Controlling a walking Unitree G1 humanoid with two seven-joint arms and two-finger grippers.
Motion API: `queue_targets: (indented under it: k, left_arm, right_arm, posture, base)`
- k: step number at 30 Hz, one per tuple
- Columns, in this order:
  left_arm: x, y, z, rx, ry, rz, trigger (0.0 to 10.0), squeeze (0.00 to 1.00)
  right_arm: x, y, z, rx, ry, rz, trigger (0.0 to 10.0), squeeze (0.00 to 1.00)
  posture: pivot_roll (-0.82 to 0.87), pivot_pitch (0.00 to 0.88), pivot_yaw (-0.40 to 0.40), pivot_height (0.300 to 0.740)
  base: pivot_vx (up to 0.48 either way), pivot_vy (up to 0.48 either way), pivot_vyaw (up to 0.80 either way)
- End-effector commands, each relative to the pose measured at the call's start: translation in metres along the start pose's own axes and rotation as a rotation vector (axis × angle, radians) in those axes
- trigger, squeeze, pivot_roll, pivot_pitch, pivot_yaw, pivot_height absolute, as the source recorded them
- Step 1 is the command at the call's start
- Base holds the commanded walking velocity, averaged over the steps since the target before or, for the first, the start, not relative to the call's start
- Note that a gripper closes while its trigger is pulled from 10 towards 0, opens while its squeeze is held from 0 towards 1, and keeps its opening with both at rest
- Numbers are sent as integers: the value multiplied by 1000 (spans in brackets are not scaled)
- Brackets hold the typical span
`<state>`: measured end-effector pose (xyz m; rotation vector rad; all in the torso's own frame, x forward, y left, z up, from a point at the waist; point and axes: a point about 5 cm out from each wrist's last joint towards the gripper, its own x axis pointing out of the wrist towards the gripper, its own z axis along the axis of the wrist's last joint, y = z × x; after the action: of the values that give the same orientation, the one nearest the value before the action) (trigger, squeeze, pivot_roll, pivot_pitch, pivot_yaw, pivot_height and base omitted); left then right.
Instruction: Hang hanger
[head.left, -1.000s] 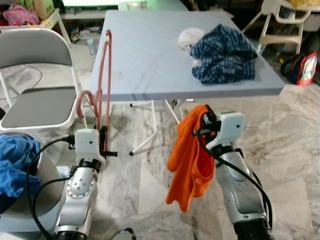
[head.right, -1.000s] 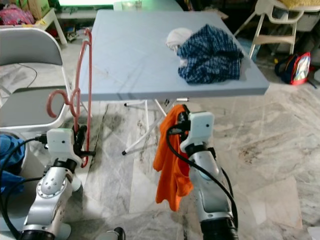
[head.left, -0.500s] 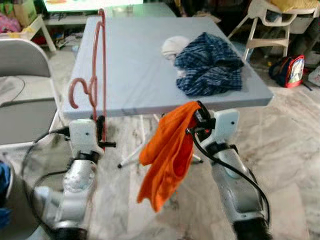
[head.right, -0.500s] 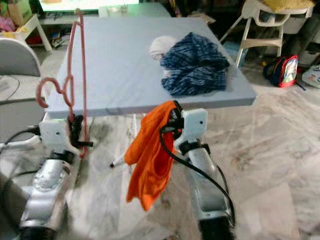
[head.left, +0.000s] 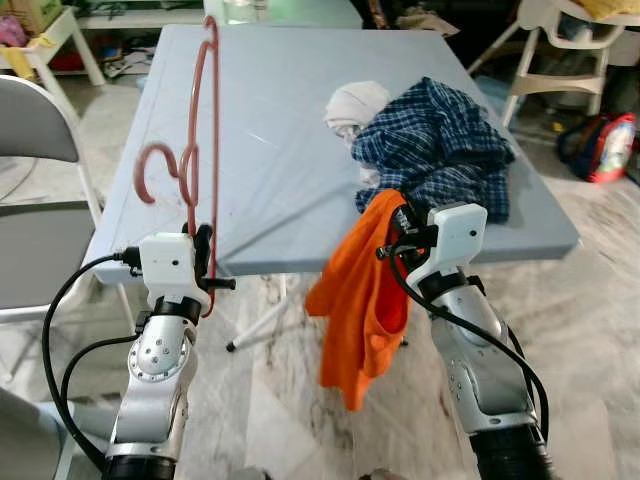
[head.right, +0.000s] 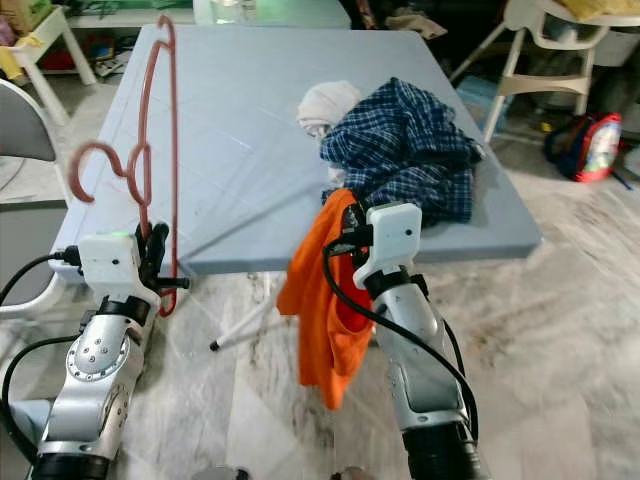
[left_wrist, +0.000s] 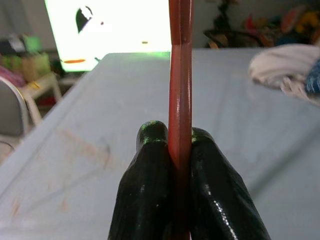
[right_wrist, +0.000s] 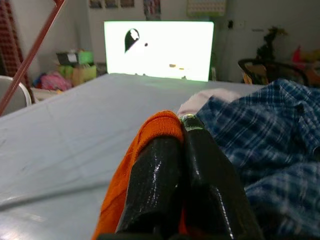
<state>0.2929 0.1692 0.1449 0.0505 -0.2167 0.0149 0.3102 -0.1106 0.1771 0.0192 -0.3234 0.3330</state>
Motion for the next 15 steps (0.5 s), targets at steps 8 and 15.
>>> queue_targets:
  k: [8, 15]
  left_arm:
    - [-2, -10, -8, 55, 37, -9, 10000, 0]
    - [-6, -9, -8, 83, 34, -3, 10000, 0]
  right_arm:
    - [-3, 5, 1, -1, -11, 42, 10000, 0]
    - [-3, 5, -1, -3, 2, 59, 10000, 0]
  posture:
    - [141, 166, -62, 740]
    - [149, 173, -62, 740]
  base:
    - [270, 0, 0]
    - [0, 0, 0]
